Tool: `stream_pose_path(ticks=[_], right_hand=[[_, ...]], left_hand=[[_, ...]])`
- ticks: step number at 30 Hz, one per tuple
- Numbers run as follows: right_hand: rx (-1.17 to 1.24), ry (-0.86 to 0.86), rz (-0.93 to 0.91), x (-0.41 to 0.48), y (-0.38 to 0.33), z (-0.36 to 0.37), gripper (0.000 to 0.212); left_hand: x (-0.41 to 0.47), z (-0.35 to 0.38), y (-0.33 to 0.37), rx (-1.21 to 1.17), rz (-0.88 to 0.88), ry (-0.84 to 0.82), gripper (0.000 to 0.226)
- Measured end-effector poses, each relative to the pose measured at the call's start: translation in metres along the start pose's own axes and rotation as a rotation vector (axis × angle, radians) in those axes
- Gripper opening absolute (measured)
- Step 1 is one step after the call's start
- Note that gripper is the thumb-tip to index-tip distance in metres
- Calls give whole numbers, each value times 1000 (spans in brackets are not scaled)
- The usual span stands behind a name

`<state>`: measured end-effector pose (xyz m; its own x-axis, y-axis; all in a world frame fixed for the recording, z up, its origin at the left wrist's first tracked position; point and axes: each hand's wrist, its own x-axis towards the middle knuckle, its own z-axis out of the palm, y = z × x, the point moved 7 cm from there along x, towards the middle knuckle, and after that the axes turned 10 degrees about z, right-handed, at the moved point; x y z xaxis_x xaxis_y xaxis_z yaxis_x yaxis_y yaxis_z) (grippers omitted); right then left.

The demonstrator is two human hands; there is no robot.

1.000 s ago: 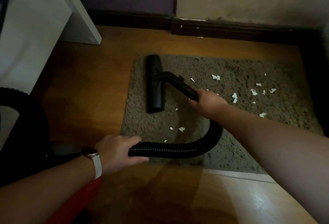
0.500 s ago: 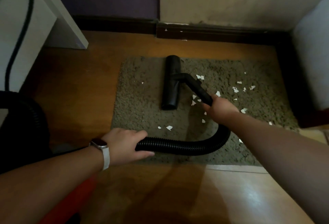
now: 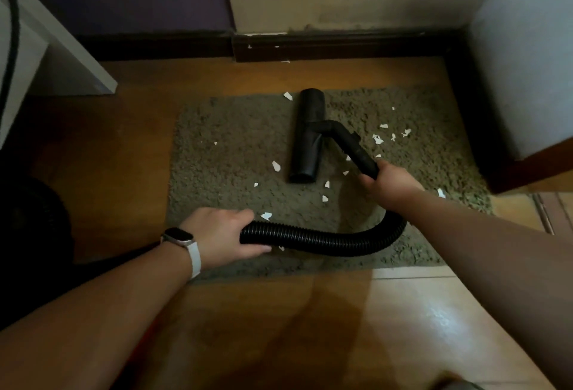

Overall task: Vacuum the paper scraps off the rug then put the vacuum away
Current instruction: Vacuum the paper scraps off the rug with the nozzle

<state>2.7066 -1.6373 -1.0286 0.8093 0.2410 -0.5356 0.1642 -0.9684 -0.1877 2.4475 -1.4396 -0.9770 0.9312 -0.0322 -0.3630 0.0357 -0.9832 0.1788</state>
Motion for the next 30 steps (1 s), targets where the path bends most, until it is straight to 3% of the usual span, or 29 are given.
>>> stream_pose_path(ticks=[11,20,30], right_hand=[[78,23,0,0,26,-10,32],[163,98,-138,6,-25,-36,31],[181,-11,-156,44,-96,-47,28]], left_hand=[[8,5,27,19,0,59,61],[1,-8,10,-11,-64,145,68],[-11,-11,-17,-103,-236,91,53]])
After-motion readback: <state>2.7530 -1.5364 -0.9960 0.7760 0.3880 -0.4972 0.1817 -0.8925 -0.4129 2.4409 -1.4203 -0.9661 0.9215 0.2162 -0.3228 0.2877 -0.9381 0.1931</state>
